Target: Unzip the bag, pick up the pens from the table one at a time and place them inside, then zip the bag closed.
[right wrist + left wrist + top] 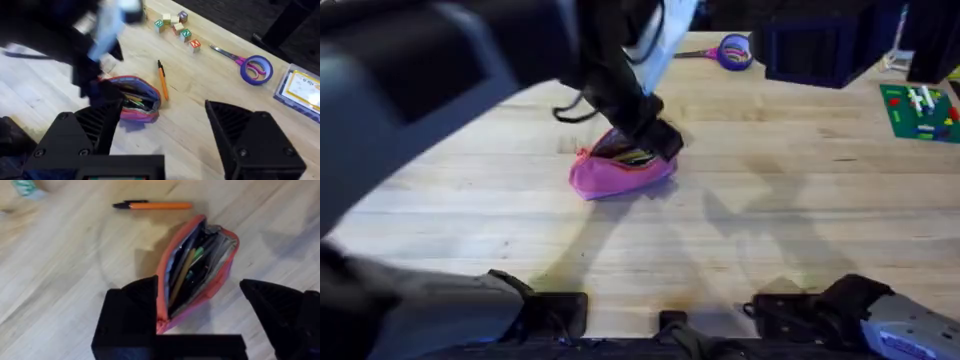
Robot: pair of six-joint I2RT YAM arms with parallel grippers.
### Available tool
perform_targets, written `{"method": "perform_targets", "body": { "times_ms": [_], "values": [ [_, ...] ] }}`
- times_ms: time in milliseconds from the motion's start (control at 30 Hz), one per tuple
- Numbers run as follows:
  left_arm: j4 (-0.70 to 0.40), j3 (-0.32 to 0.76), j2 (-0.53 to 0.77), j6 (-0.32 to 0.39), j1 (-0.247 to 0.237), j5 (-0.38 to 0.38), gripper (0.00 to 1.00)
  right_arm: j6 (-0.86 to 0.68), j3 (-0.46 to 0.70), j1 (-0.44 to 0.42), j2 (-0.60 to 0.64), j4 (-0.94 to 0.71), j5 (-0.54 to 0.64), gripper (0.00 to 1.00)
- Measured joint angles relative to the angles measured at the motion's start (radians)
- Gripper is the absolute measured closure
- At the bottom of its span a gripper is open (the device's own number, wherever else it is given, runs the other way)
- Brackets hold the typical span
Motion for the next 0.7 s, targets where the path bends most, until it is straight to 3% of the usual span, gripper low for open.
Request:
{"method": "perform_targets", "body": {
  "times_ms": [100,433,567,700],
  "values": [
    [0.002,0.009,-0.093,0.0,0.035,0.009,0.003,0.0,0.0,0.0,0.0,0.0,0.008,0.003],
    [-0.004,0.013,-0.323,0.0,0.24,0.022,0.001,0.001,0.003,0.0,0.04,0.012,0.013,0.004],
    [-0.006,0.013,-0.369,0.0,0.291,0.022,0.001,0.001,0.003,0.0,0.103,0.012,0.016,0.003],
    [-0.006,0.014,-0.391,0.0,0.305,0.021,0.001,0.001,0.003,0.0,0.157,-0.008,0.016,0.003]
  ]
}}
